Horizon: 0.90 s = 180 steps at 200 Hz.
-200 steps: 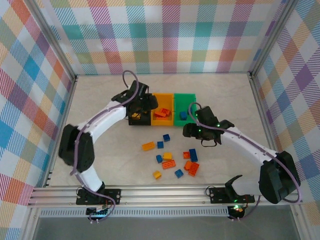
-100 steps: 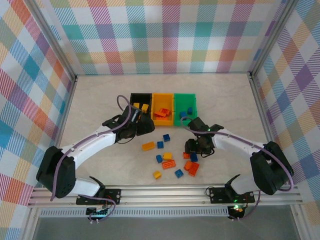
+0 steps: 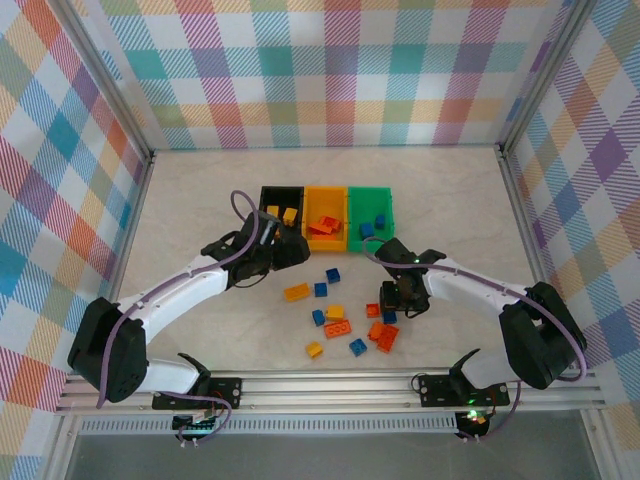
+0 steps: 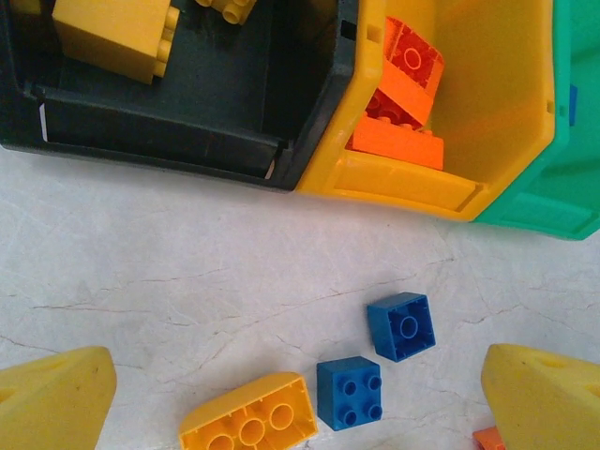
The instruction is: Sort the legos into containers by color
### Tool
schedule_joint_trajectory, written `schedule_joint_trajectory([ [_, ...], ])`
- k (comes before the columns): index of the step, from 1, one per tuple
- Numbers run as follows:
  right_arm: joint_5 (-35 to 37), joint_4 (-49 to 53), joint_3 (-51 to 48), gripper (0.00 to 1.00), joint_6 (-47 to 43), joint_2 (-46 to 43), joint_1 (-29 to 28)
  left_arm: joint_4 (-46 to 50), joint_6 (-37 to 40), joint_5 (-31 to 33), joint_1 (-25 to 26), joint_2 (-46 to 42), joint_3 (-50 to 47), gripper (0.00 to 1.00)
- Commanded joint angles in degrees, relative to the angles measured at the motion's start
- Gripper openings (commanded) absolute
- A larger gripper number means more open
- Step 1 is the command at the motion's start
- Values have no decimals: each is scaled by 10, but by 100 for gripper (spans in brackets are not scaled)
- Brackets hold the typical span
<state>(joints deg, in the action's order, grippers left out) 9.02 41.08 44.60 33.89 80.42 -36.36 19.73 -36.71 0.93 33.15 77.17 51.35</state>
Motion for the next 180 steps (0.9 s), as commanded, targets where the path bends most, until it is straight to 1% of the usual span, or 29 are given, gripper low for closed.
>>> schedule_joint_trajectory([
  [1, 5, 4, -6, 58, 3, -14, 1, -7, -5, -1, -2, -7, -8, 100],
  [14, -32, -27, -15, 68, -7, -37, -1, -7, -5, -3, -2, -7, -7, 100],
  [20, -42, -36, -17, 71, -12, -46, -2, -7, -5, -3, -2, -7, -8, 100],
  [35, -44, -34, -16, 74, -13, -49, -5, -7, -5, -2, -2, -7, -9, 100],
  [50, -39, -31, -16, 74, -10, -33, -5, -8, -5, -4, -2, -6, -9, 100],
  [77, -41, -39, -15, 70, -4, 3, -5, -9, -6, -7, -2, -1, -11, 100],
  [88, -30, -31, -13, 67, 5, 12, -3, -8, -6, -6, -2, 0, -10, 100],
  [133, -4, -7, -17, 55, 10, 4, 14, -7, -4, -5, -3, 0, -9, 100],
  [145, -7, -11, -18, 54, 7, 8, 15, -8, -4, -7, -3, 1, -8, 100],
  [180, -35, -31, -16, 54, 9, 39, 16, 1, 2, -3, -3, 2, -4, 100],
])
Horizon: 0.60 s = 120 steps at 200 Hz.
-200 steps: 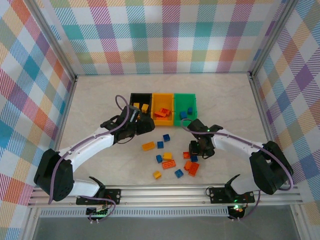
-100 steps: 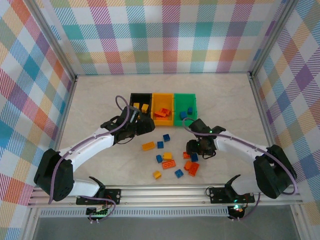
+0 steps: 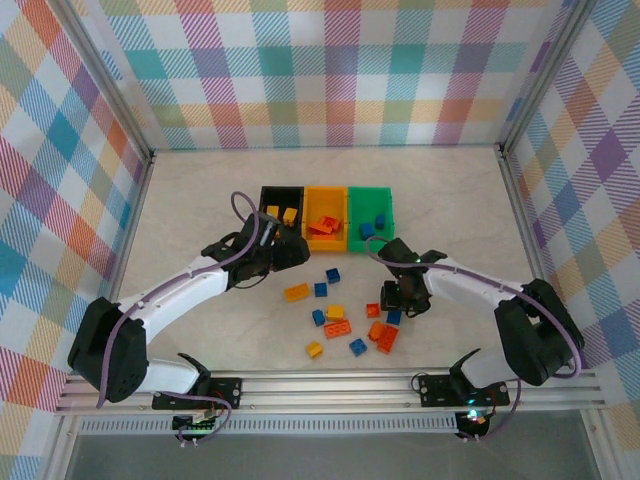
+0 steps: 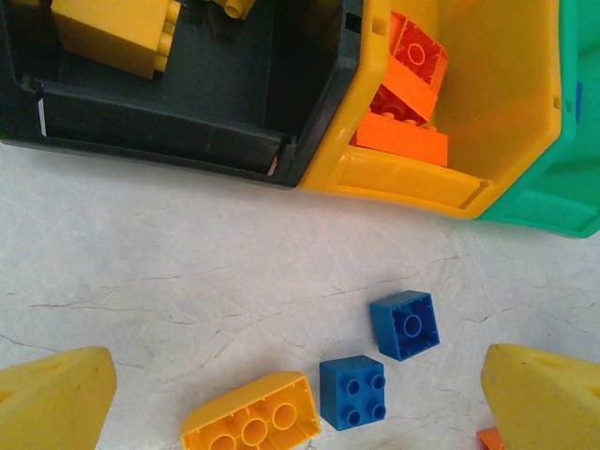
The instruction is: Sort the legos into containers by color
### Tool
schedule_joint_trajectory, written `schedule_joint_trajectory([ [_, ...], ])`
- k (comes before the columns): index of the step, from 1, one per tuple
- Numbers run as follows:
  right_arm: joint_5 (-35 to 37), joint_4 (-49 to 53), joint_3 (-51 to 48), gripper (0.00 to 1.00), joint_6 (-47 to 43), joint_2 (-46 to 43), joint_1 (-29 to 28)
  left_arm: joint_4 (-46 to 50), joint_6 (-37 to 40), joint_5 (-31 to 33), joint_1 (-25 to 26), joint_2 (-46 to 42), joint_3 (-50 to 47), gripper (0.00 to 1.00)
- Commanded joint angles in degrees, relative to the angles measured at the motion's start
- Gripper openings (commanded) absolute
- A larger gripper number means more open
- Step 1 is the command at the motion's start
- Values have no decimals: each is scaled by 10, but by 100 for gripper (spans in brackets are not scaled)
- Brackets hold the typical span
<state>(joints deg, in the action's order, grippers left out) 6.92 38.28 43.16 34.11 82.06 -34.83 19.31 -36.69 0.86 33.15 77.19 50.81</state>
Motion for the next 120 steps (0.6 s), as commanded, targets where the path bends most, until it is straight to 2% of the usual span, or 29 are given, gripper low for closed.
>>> schedule_joint_trajectory([
  [1, -14, -3, -2, 53, 7, 23, 1, 5, 2, -2, -3, 2, 1, 100],
  [34, -20, -8, -4, 41, 5, 35, 1, 12, 10, -1, -4, 2, 3, 100],
  [68, -11, 1, 31, 35, -18, -9, 4, 15, 16, -4, -4, 1, 0, 100],
  [91, -9, 1, 102, 33, -47, -19, 23, 16, 18, -9, -4, -7, -9, 100],
  [120, -8, -30, 214, 33, -63, 43, 53, 12, 13, -17, -4, -18, -33, 100],
])
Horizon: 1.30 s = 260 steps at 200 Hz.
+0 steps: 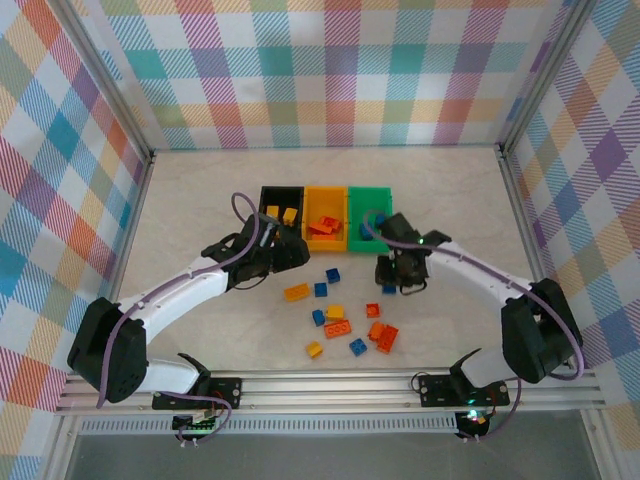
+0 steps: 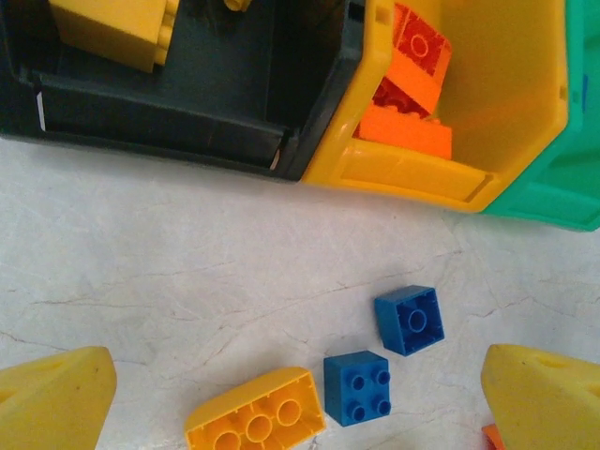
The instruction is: Sort the legos into containers by color
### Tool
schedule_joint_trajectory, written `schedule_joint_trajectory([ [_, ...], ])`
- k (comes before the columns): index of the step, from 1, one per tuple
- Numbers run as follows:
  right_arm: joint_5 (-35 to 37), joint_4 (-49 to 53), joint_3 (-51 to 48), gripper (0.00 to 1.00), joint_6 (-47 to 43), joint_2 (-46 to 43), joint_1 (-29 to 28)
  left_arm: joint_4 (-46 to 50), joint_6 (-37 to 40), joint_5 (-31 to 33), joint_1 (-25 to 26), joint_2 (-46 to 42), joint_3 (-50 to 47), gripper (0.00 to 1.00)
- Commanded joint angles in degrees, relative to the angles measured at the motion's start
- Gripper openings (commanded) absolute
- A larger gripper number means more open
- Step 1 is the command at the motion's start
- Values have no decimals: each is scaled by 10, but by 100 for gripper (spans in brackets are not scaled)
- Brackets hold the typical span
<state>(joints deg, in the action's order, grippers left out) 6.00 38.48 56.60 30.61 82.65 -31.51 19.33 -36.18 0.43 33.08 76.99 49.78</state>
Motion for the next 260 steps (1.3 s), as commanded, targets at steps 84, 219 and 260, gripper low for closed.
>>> schedule_joint_trajectory([
  [84, 85, 1, 369, 36, -64, 306, 51, 37, 7, -27, -3, -55, -45, 100],
  [219, 29, -89, 202, 70, -29, 141, 20, 69, 64, -8, 119, 56, 36, 97],
  [260, 18, -115, 98, 70, -13, 69, 18, 65, 80, 11, 178, 158, 80, 90],
])
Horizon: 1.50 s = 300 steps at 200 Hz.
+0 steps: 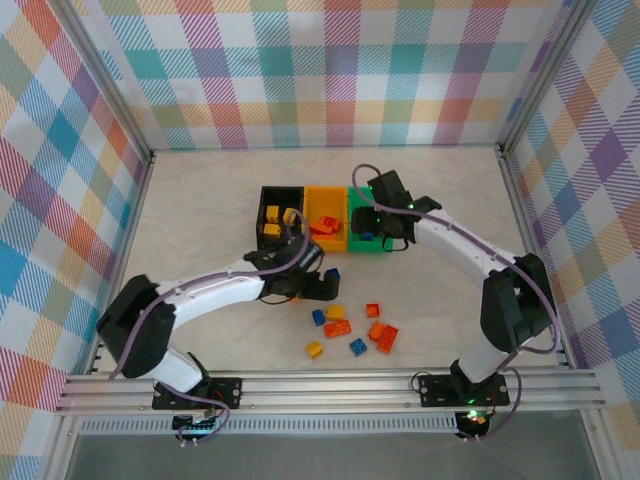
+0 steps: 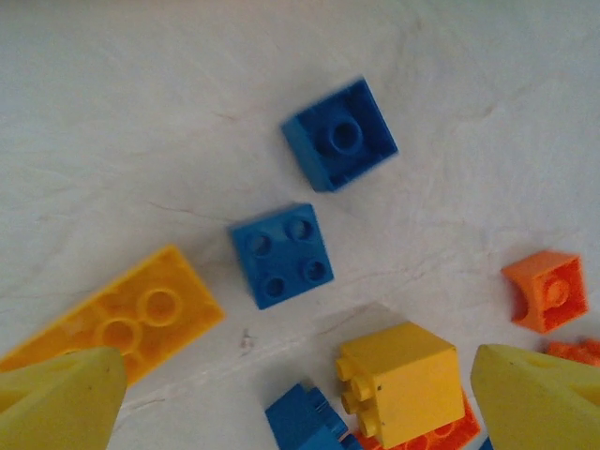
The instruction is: Sort the legos into containers by color
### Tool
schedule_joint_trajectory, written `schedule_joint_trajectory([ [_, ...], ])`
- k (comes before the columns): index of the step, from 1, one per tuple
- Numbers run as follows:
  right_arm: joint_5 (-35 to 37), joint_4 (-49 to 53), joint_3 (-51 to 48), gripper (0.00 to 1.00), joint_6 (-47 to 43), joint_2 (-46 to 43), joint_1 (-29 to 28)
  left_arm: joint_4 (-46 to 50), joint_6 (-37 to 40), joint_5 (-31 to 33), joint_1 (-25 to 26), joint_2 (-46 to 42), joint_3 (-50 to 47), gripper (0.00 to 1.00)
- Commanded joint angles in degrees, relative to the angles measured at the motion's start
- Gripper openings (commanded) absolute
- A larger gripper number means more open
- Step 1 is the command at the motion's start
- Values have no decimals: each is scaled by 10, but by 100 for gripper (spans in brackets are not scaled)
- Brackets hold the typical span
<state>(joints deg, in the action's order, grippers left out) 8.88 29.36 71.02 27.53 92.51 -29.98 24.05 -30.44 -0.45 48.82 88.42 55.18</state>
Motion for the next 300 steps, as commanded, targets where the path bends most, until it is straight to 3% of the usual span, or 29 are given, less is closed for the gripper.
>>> schedule_joint_trajectory([
  [1, -10, -24, -48, 71, 19, -31, 3, 17, 22, 20, 21, 46, 27, 90],
  [106, 0, -32, -112, 71, 18, -112, 15, 22, 43, 114, 31, 157, 79, 63],
  [161, -2, -33, -122, 71, 18, -129, 22, 21, 44, 116, 31, 160, 86, 36],
  [196, -5, -33, -126, 71, 22, -132, 26, 27, 32, 106, 31, 131, 79, 30],
  [248, 9, -29, -149, 71, 34, -152, 40, 37, 18, 77, 32, 59, 112, 30],
  [300, 20, -20, -176, 72, 49, -184, 58, 14, 27, 45, 8, 159, 275, 30],
])
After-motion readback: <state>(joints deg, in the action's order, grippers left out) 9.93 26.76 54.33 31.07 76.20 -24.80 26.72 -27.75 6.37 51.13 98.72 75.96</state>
